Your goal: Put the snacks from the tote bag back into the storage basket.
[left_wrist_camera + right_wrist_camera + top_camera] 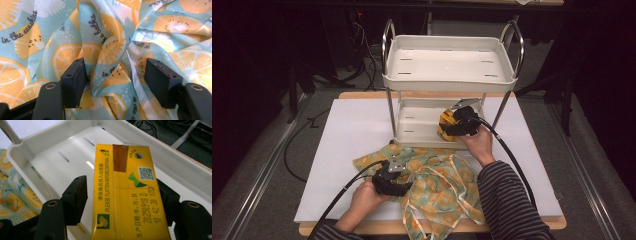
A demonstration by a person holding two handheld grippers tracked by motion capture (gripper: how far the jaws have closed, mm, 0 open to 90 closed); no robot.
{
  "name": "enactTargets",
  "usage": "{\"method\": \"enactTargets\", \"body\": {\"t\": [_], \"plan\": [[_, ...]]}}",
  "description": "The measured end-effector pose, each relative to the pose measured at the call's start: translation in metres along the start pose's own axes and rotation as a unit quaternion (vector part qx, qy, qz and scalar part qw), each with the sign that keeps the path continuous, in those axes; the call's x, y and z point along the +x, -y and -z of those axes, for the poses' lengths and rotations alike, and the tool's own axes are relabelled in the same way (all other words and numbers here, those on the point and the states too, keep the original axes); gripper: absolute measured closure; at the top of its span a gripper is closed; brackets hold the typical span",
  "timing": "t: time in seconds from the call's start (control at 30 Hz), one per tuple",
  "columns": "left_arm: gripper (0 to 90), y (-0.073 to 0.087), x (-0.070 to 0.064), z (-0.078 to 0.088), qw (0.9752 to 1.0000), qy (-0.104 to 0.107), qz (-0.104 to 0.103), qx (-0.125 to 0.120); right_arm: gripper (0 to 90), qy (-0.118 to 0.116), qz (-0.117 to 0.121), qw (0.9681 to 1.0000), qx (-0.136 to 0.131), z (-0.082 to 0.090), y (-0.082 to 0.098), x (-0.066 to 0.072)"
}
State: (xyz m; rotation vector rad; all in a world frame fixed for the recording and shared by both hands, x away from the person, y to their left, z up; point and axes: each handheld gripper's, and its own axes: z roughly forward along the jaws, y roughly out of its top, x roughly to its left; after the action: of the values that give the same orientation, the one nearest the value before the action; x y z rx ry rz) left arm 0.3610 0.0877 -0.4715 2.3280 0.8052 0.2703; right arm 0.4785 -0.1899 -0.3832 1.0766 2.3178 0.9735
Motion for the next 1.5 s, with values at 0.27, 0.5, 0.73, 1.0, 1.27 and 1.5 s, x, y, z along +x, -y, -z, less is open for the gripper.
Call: {"method": "enactTargets", "body": {"t": [0.27,0.5,0.73,1.0,1.27,1.5], "plan": [[35.1,0.000,0.000,0.000,1.0000,0.001,0.000,0.000,36.7,0.006,0.015,0.9999,-0.004,0.007,-0.001,0.002],[35.1,0.000,0.000,0.000,1.0000,-0.001,0.000,-0.001,36.7,0.010,0.022,0.9997,-0.006,0.012,-0.001,0.003],[35.0,0.000,0.000,0.000,1.0000,0.000,0.000,0.000,36.7,0.010,0.030,0.9994,-0.012,0.016,-0.001,0.003],[35.0,0.000,0.000,0.000,1.0000,0.001,0.001,-0.001,37.0,0.017,0.034,0.9991,-0.017,0.022,-0.002,0.003],[35.0,0.000,0.000,0.000,1.0000,-0.001,0.001,-0.001,37.2,0.018,0.037,0.9990,-0.017,0.027,-0.001,0.003],[34.9,0.000,0.000,0.000,1.0000,-0.001,0.002,-0.001,38.6,0.011,0.030,0.9988,-0.037,0.036,0.005,0.001]]}}
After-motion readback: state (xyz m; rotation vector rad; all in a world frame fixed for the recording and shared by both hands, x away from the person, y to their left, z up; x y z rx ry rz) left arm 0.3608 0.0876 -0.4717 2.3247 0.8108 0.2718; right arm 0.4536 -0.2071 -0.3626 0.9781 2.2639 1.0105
